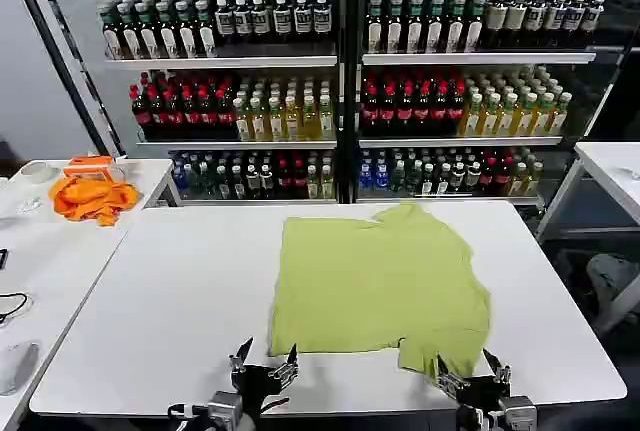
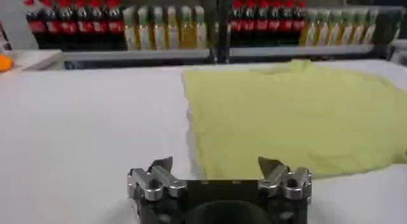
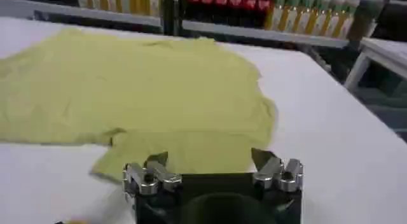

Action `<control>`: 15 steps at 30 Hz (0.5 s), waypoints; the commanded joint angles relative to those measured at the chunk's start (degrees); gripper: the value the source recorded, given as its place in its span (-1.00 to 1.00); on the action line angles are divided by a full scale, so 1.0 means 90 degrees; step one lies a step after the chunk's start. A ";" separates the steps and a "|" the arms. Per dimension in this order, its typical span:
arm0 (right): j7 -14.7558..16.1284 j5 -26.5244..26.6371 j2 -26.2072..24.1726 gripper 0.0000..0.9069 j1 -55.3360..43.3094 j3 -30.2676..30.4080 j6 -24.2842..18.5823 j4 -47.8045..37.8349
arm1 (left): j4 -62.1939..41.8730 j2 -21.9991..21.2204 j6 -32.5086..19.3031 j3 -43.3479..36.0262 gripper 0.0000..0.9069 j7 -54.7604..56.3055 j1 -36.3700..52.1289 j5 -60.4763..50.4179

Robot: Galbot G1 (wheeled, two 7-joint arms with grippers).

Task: Fold and organize the clothes.

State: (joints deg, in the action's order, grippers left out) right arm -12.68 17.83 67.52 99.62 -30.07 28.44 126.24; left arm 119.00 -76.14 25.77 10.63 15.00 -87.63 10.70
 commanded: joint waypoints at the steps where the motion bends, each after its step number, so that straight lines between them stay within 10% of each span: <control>1: 0.0007 0.0107 0.0041 1.00 0.0093 0.0018 -0.0053 -0.0167 | -0.0617 0.0072 -0.0011 -0.0142 0.44 0.0005 0.0489 0.0313; 2: 0.0001 0.0191 0.0041 0.96 0.0100 0.0027 -0.0052 -0.0173 | -0.0614 0.0074 -0.0025 -0.0129 0.07 0.0006 0.0489 0.0352; 3: -0.0009 0.0252 0.0043 0.44 0.0104 0.0040 -0.0069 -0.0189 | -0.0605 0.0078 -0.0073 -0.0114 -0.69 0.0000 0.0484 0.0385; 4: -0.0030 0.0278 0.0053 -0.80 0.0106 0.0059 -0.0100 -0.0205 | -0.0597 0.0090 -0.0115 -0.0101 -0.96 -0.0017 0.0467 0.0413; 15: -0.0034 0.0274 0.0202 -1.00 0.0154 0.0233 -0.0174 -0.0236 | -0.0542 0.0192 -0.0137 -0.0029 -0.96 -0.0100 0.0296 0.0527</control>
State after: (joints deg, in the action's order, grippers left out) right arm -12.90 19.53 68.93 100.71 -28.57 27.00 124.83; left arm 115.51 -74.73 24.60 10.38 14.27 -85.36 14.00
